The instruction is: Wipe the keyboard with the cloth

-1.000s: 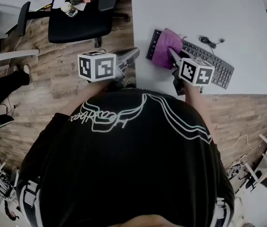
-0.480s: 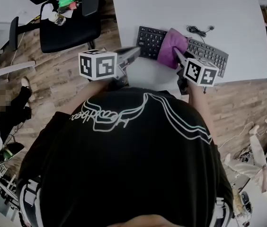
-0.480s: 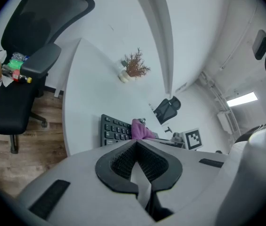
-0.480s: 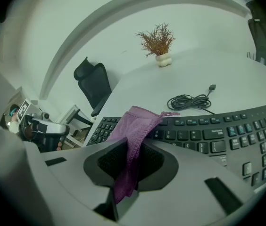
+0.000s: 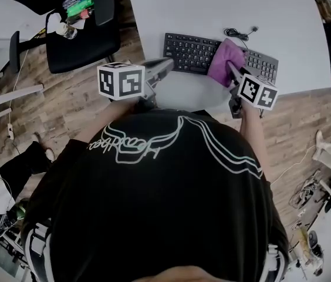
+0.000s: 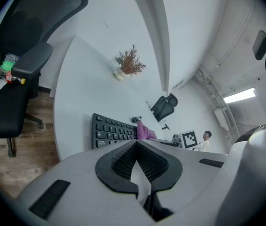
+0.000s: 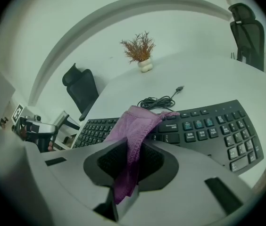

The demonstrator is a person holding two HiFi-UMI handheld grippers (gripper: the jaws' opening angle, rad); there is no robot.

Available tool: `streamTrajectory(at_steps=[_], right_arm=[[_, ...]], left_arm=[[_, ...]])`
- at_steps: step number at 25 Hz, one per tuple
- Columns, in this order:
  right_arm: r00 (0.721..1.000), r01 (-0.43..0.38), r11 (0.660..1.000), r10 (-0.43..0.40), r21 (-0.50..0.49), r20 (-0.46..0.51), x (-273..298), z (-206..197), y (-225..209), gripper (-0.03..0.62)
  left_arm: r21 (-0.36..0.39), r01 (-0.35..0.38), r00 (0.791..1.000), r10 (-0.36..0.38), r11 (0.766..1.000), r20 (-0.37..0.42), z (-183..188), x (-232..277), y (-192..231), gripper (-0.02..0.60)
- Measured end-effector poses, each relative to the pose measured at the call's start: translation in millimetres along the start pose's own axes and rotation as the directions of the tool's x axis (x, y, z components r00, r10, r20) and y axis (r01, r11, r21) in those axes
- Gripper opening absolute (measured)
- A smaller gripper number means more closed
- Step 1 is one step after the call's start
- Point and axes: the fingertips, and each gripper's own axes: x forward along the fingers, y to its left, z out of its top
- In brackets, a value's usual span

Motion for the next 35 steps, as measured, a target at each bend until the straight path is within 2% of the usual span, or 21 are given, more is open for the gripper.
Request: streamTrajectory(at_steps=[5, 12, 21, 27, 31, 35], right_arm=[[1.0, 0.027, 0.998, -0.027, 0.057, 0.007, -7.5, -3.4, -18.7, 0.055], [0.998, 0.051, 0.997, -0.053, 0.056, 0.025, -7.8, -0.4, -16.6, 0.055], [0.982, -0.002, 0.997, -0.014, 0.081, 0.187, -32.0, 22.4, 16.3, 0.054], [0.948, -0.085, 0.995, 0.067, 0.045, 0.313, -78.9, 44.6, 61.9, 0.055], [0.908, -0.148, 0.989, 0.148, -0.03, 0.392, -122.8, 56.2, 101.7, 0.055], [0.864, -0.211, 0.972, 0.234, -0.1, 0.446, -180.8, 50.3, 133.4, 0.055]], left_arm=[[0.007, 0.014, 1.0, -0.014, 1.0, 0.013, 1.6, -6.4, -4.4, 0.006], [0.036, 0.011, 0.999, -0.012, 0.999, 0.032, 5.9, -25.9, -7.6, 0.006], [0.109, 0.022, 0.997, -0.031, 0.994, 0.077, 8.6, -62.8, -17.0, 0.006], [0.146, 0.038, 0.987, -0.06, 0.989, 0.146, 18.6, -88.6, -41.1, 0.006], [0.174, 0.056, 0.974, -0.092, 0.983, 0.207, 21.2, -105.8, -68.6, 0.006], [0.217, 0.091, 0.961, -0.143, 0.972, 0.237, 5.8, -115.1, -119.4, 0.006]])
